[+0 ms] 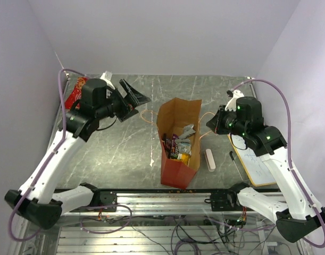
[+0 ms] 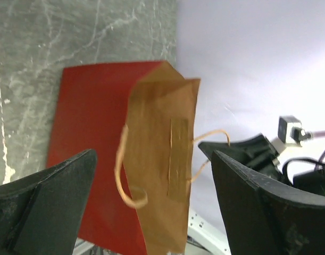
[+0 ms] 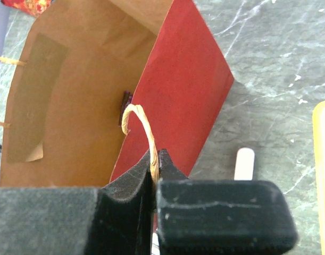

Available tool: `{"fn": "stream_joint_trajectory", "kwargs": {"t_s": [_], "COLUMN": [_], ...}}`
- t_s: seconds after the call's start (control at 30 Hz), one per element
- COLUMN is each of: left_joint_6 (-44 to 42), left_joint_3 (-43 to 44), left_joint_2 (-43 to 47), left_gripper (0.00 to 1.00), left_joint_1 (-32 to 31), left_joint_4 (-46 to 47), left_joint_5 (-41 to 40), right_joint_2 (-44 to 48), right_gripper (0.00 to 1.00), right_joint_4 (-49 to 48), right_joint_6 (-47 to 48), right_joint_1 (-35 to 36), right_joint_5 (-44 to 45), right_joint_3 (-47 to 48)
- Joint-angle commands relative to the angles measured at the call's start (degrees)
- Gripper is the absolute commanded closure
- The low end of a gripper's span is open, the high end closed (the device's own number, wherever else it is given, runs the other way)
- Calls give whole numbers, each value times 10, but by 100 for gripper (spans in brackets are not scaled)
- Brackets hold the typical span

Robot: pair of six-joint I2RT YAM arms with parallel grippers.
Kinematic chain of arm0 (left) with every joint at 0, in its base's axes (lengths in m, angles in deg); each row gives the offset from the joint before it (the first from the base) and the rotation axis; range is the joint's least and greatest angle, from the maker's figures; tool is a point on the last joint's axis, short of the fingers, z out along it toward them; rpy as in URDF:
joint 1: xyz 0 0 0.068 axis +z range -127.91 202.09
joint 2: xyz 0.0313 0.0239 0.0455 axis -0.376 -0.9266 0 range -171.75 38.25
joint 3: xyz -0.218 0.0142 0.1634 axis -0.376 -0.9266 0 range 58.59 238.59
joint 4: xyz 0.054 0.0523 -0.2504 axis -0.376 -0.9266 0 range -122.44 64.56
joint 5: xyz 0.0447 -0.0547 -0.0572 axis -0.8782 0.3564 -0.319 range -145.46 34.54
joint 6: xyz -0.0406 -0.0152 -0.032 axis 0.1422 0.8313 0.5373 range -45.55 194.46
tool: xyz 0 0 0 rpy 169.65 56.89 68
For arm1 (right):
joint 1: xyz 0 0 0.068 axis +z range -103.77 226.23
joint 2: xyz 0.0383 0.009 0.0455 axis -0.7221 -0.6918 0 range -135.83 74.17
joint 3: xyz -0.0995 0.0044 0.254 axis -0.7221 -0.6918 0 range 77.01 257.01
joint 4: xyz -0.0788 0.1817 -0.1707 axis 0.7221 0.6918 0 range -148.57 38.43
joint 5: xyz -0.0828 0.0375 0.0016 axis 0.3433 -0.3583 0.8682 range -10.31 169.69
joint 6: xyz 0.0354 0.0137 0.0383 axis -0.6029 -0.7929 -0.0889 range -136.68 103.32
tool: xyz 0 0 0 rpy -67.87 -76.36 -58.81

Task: Take the snacks out of the paper bag
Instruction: Adjust the paper bag at the center of the board.

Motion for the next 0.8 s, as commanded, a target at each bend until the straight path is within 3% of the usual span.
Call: {"fn": "stream_joint_trajectory", "kwargs": {"t_s": [0.0,0.1,0.2,0.3,0.47,0.57,0.77], "left_joint_6": [17,30,33,9,-61,-71,-119], "left_joint_3": [-7,-32,-46,-4,70,82,113], "left_joint_2": [40,49,18,-35,-76,-87,-91], "left_gripper": [1,2,9,16,42,52,91], "left_joint_1": [-71,-107,-111,-115,-112,-106,-100], "left_joint_4": [-79,-106,-88,-97,-130,-125,-149], "left_joint_5": [-70,-92,-43,-25,-55,-43,-6], "right_joint_2": [22,24,25,23,22,25,3], "right_gripper": [100,100,100,100,100,100,100], "right_joint_4": [-24,-16,-15,-7,29,47,108], "right_joint_6": [10,2,-10,-29,-35,-37,-9], "right_joint_1": [1,1,1,1,1,2,1], "right_joint_5": [-43,-46,-48,-41,-22,-32,-58], "right_joint_3": [-26,-27,-27,-24,-21,-16,19]}}
